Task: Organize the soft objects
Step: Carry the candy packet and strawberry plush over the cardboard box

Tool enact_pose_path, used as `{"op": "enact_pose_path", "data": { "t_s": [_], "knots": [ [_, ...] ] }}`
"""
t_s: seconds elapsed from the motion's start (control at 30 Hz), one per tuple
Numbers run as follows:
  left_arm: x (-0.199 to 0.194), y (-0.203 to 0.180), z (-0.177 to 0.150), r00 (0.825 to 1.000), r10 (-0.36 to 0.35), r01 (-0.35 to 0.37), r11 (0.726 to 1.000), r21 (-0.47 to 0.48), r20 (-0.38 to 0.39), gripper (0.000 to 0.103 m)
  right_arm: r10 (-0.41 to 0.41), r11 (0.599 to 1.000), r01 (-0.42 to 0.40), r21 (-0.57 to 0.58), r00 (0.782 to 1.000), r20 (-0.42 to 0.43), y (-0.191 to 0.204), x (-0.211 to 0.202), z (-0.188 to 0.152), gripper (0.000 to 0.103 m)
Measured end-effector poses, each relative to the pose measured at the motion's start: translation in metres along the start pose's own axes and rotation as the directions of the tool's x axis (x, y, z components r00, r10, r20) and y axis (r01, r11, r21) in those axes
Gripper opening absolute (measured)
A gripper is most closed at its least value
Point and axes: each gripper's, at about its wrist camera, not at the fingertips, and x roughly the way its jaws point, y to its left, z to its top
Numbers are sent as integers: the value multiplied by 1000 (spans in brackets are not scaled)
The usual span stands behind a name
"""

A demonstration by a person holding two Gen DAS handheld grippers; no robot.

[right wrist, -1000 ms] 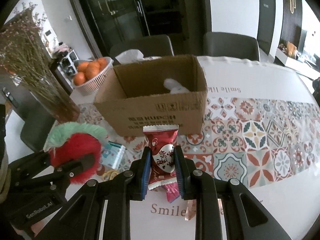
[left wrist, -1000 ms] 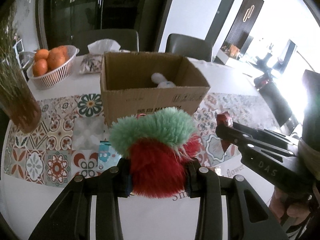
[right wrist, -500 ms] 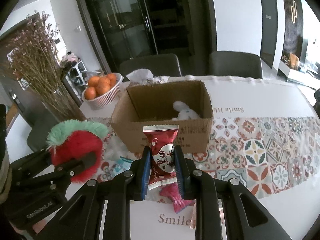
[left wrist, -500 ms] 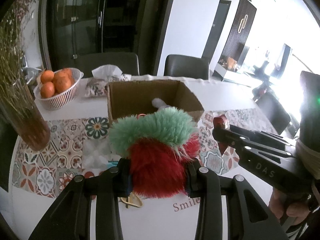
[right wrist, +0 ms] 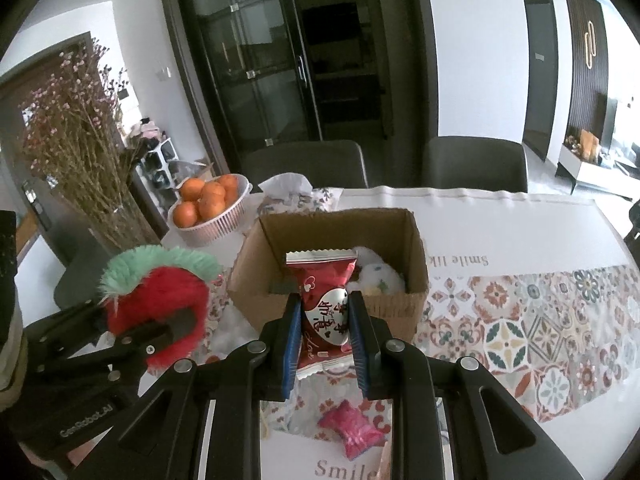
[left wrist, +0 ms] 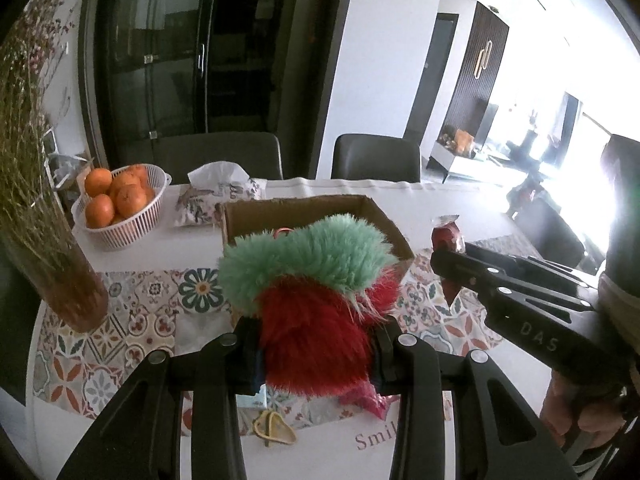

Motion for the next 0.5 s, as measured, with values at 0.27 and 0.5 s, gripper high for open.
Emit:
{"op": "enact_pose_path", "data": {
  "t_s": [0.27,0.5],
  "knots": [
    [17,6,16,1000,10,-10,1000,3,7,37,2,1000,-2,-2,1000,6,-5,18,16,24],
    [39,13,30,1000,23,-23,1000,4,5,38,0,1000,0,-1,1000,-5,-10,41,29,24]
  ]
}}
